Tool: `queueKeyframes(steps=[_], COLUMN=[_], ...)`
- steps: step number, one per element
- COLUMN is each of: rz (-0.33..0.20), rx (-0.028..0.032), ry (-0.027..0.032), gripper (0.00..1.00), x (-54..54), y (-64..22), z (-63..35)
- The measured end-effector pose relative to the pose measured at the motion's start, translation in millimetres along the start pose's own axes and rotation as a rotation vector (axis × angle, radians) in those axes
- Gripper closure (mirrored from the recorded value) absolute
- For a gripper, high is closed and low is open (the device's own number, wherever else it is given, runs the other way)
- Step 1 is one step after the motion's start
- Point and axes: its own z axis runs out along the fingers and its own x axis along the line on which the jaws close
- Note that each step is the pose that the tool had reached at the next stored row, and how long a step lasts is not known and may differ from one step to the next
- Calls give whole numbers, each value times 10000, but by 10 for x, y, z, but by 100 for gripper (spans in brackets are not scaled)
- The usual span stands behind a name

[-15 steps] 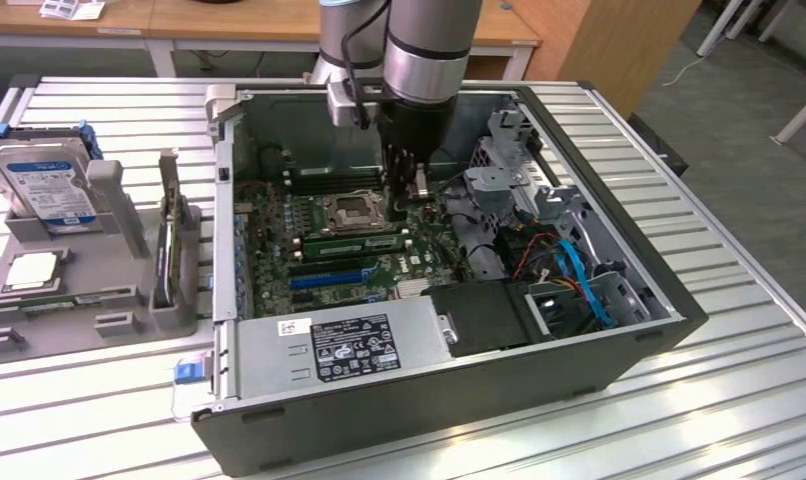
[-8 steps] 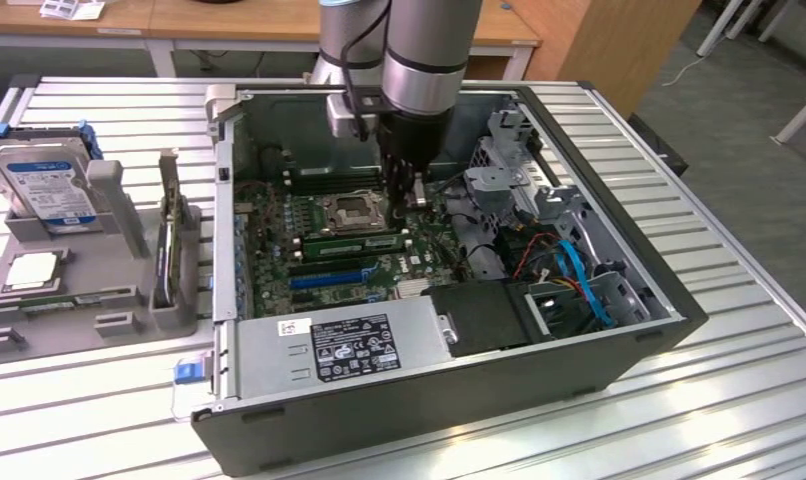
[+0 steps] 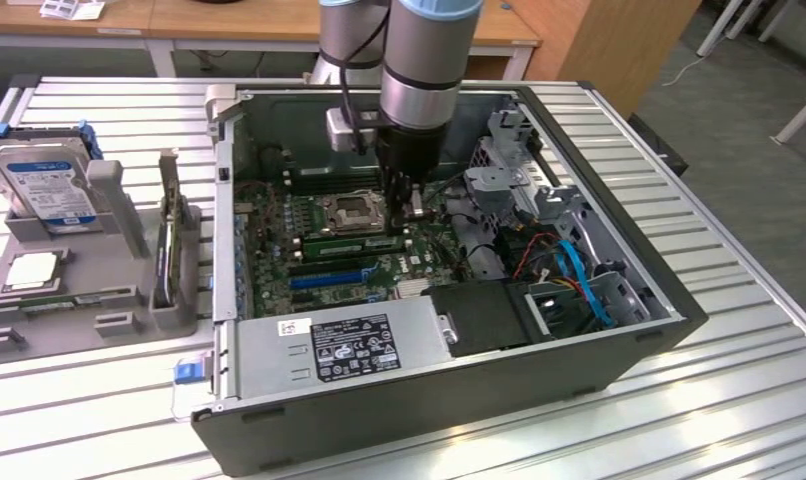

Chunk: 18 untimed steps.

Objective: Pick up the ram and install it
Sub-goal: 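Press down the ram until it locks into place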

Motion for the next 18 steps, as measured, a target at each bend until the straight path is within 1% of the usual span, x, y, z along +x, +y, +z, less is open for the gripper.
queueKeyframes(steps=[3,7,8,9,10,11,12,13,14,18], rz=[-1,-1,0,4,10,10,7,7,6,8], rx=[4,-2,-2,11,10,7,5,7,9,3], ry=[2,32,29,-6,-13,-2,7,1,13,114], gripper=[89,89,89,89,89,89,89,89,89,89], x=[-2,0,0,-4,-4,-1,1,-1,-2,-5], y=[-1,1,1,3,9,14,31,74,118,302], z=[55,110,111,87,48,20,5,4,5,2])
